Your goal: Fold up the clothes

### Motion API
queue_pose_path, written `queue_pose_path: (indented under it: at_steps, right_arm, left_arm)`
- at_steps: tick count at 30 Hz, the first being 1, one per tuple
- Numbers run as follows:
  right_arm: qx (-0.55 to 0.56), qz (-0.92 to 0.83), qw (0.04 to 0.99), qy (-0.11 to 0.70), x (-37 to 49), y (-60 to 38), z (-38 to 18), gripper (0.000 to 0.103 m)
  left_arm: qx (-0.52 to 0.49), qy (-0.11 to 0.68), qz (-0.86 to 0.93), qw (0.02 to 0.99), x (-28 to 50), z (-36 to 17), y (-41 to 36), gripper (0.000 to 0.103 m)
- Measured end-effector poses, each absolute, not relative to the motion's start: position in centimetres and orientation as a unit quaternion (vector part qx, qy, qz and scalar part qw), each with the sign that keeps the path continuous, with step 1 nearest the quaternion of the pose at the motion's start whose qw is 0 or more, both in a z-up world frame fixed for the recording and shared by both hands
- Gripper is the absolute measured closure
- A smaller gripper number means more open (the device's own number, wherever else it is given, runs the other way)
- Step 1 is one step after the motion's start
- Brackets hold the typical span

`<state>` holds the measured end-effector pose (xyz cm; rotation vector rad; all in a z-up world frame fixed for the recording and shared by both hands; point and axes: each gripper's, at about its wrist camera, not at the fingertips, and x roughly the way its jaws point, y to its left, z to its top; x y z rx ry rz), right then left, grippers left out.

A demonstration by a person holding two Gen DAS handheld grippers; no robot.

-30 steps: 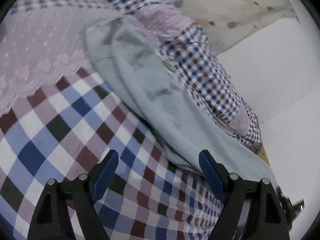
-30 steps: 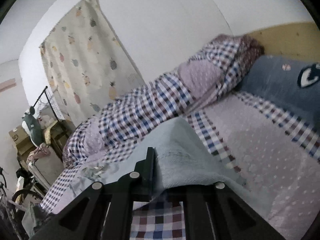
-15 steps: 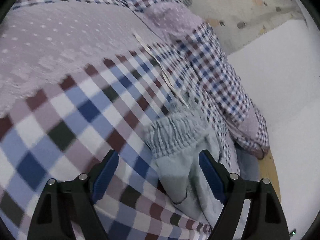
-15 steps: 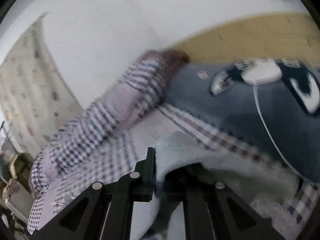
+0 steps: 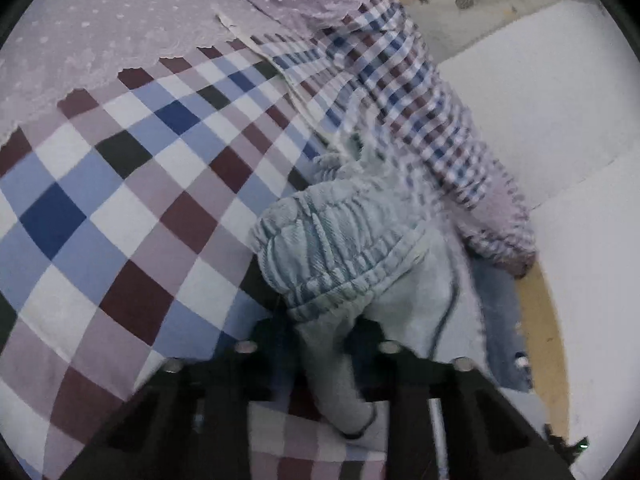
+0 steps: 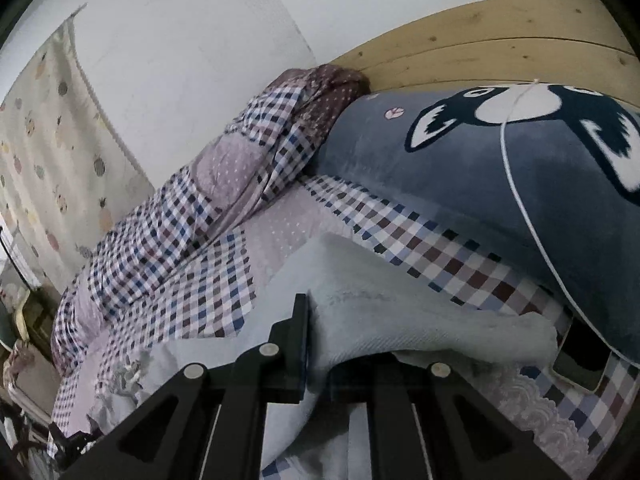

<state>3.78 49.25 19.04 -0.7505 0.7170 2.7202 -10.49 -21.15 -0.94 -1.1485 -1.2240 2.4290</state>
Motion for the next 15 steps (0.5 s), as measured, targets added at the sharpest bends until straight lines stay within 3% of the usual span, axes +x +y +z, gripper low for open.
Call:
queue_pose_path:
  at_steps: [10, 15]
  right_arm:
    - [-0.283, 0.936, 0.061, 0.202, 2.2, 44.3, 21.1, 0.096]
    - [-0.265, 0.942, 0.026, 0.203, 3.6, 41.9, 22.8, 0.096]
  left_arm:
    - [-0.281, -0.425, 0.856, 0.088, -5.6, 6.7, -24.3, 0.095]
    - [-0.225, -0.455, 0.861, 0.033, -1.3, 9.0, -28.5, 0.098]
